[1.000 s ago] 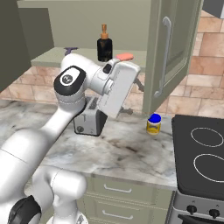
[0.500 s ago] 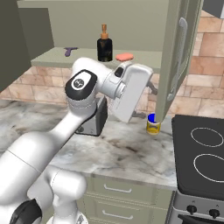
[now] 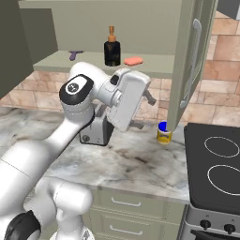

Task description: Pick the bar soap and soap dispenser from the cabinet and place them on the counter.

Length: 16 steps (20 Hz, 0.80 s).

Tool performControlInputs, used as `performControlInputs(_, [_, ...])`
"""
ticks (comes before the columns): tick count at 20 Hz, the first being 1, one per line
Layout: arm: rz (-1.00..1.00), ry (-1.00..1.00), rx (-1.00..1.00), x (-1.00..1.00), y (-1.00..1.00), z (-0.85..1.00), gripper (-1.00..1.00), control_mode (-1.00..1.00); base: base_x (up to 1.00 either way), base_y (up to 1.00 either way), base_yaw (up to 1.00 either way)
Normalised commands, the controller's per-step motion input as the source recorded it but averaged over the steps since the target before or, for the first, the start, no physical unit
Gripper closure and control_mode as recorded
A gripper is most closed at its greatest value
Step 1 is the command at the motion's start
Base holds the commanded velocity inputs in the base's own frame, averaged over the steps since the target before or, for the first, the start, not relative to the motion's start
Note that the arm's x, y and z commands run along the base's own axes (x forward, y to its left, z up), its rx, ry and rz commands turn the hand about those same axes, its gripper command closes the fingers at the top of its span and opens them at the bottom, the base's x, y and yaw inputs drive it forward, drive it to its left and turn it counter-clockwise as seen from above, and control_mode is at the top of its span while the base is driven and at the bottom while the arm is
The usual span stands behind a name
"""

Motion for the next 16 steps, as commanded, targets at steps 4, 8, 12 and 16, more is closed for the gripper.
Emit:
performControlInputs(4, [-0.03, -0.03, 0.01, -0.09, 0.87, -0.16, -1.0, -1.0, 0.0, 0.0, 0.0])
performControlInputs(8, [0.0, -0.03, 0.21, -0.17, 0.67, -0.57, -1.0, -1.0, 0.0, 0.0, 0.0])
performControlInputs(12, [-0.04, -0.07, 0.43, -0.28, 0.47, -0.56, -1.0, -1.0, 0.0, 0.0, 0.0])
performControlInputs(16, [-0.03, -0.09, 0.42, -0.07, 0.56, -0.23, -1.0, -1.0, 0.0, 0.0, 0.0])
